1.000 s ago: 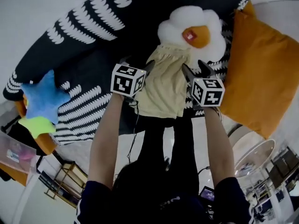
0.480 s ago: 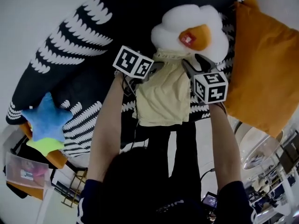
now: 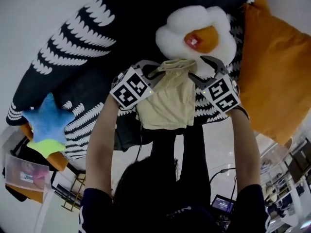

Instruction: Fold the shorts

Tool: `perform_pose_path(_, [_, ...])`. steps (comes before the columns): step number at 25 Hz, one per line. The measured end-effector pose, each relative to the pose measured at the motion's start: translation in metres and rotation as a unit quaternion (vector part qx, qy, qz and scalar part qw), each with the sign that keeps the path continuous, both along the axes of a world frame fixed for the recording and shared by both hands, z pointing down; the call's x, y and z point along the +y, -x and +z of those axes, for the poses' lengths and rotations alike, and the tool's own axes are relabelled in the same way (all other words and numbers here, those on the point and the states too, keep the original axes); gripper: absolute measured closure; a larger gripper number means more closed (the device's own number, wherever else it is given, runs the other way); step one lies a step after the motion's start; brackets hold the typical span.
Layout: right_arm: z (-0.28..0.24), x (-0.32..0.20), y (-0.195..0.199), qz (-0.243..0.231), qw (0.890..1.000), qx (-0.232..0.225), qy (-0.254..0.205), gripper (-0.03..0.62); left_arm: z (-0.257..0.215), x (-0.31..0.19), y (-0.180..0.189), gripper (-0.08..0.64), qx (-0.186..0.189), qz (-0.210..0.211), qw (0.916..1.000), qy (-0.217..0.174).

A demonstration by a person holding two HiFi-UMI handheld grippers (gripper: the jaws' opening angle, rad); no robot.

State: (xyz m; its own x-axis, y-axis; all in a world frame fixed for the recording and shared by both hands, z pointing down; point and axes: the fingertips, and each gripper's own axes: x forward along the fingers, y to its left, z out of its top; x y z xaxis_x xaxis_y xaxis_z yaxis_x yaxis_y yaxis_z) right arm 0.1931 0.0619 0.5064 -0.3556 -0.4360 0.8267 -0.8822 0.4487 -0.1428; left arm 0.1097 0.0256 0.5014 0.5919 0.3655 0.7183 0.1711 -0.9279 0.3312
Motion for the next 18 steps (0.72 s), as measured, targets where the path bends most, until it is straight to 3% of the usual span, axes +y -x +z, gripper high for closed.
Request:
perform_pose_path(2, [-0.008, -0.003, 0.0, -0.071, 0.997, 0.022, -0.01, 0.284, -0.011, 0.008, 0.002, 0.514, 0.015, 0.03, 0.9991, -0.024])
perform_pose_path(4, [-0.016, -0.005, 0.001, -0.15, 0.987, 0.049, -0.019, 0.284, -0.02, 0.019, 0.003, 0.514, 0.028, 0.061, 0.9965, -0.05])
perform_pose_path(6, [-0.021, -0.001, 0.005, -0.246, 0.965, 0.088, -0.025, 0.277, -0.026, 0.034, 0.002, 0.514, 0.041, 0.095, 0.9919, -0.073])
perform_pose_path(9, [-0.022, 0.01, 0.019, -0.374, 0.919, 0.121, -0.019, 0.232, -0.038, 0.056, 0.001, 0.514, 0.056, 0.152, 0.9814, -0.103])
perform_pose_path(11, [-0.016, 0.019, 0.028, -0.415, 0.903, 0.11, 0.001, 0.184, -0.045, 0.069, 0.001, 0.514, 0.063, 0.183, 0.9743, -0.116])
perform_pose_path(15, [0.0, 0.049, 0.045, -0.467, 0.879, 0.08, 0.057, 0.193, -0.06, 0.082, 0.008, 0.514, 0.077, 0.196, 0.9713, -0.111])
perform_pose_path(16, [-0.001, 0.052, 0.051, -0.471, 0.877, 0.078, 0.063, 0.255, -0.061, 0.079, 0.014, 0.514, 0.076, 0.19, 0.9728, -0.108])
perform_pose_path(18, [-0.007, 0.044, 0.057, -0.453, 0.887, 0.075, 0.057, 0.513, -0.06, 0.062, 0.025, 0.512, 0.069, 0.157, 0.9793, -0.107])
